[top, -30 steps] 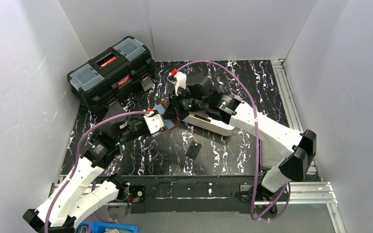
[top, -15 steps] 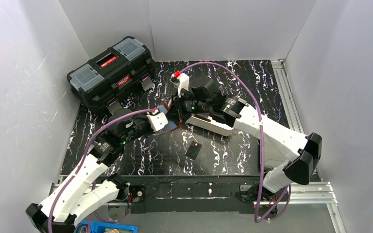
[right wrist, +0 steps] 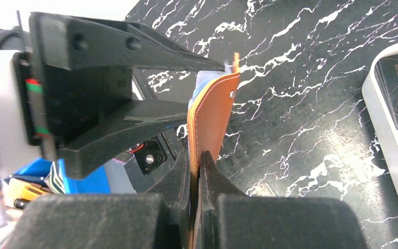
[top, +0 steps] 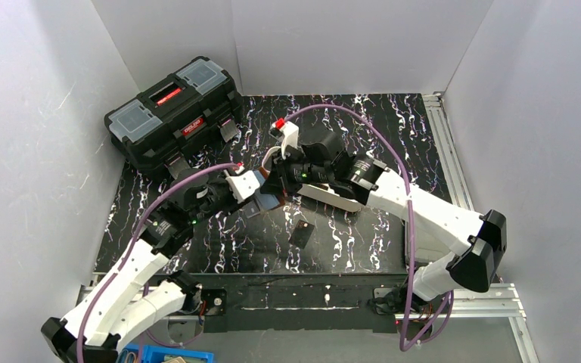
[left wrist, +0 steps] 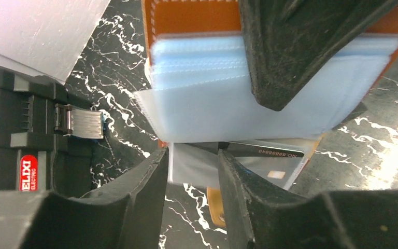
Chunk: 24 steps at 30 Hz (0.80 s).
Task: Put the credit cards into the card holder
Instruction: Insert the credit card into the card holder.
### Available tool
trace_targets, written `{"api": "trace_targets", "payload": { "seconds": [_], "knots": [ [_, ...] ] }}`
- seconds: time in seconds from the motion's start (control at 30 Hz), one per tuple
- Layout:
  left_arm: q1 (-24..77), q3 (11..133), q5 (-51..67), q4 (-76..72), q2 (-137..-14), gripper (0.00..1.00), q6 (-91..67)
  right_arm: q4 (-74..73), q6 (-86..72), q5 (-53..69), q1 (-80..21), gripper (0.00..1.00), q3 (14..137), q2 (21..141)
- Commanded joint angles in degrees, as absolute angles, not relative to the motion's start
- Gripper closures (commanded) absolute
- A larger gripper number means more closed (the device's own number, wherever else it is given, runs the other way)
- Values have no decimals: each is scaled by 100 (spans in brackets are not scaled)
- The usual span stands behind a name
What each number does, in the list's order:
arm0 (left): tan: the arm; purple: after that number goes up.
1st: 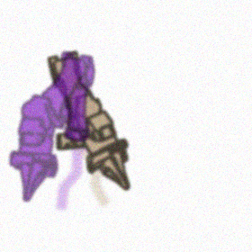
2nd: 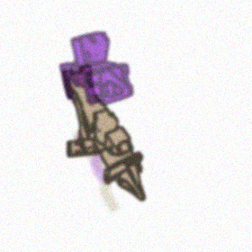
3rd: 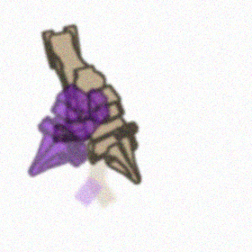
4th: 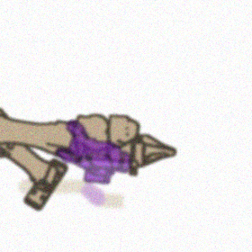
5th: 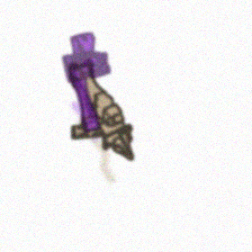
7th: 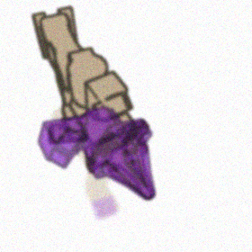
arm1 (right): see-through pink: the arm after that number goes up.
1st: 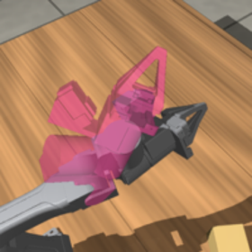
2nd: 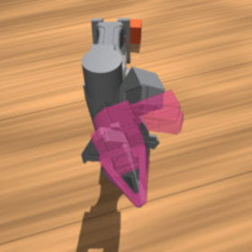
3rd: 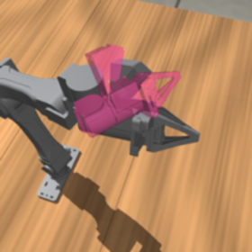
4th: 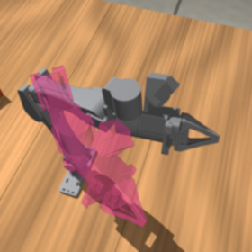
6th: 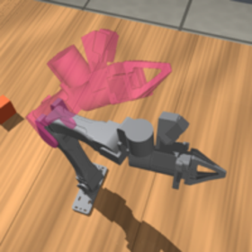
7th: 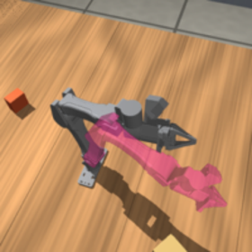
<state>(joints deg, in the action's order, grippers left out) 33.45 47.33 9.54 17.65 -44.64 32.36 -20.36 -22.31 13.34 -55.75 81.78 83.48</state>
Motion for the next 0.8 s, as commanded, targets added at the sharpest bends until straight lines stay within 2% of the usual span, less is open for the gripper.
{"api": "trace_targets", "payload": {
  "seconds": [0.0,0.2,0.37,0.57,0.67,0.77],
  "knots": [
    [3255,5200,1761,2361,-4127,58,3118,-1764,-2193,1275,-5610,99,8010,8242],
    [3129,6100,2580,3383,-4174,46,2844,-1580,-2094,1569,-5578,99,7668,8279],
    [2927,6084,2811,3374,-4334,40,2331,-1264,-2023,1917,-5581,99,7381,8079],
    [2178,5979,3423,3090,-4692,43,2021,-1396,-1879,2137,-5580,99,7356,7935],
    [1762,6072,3936,3124,-4960,49,1919,-1402,-1859,2184,-5581,99,7318,7864],
    [1472,6340,4983,3502,-5203,55,2082,-1386,-1846,2265,-5577,99,7304,7849]
  ]
}}
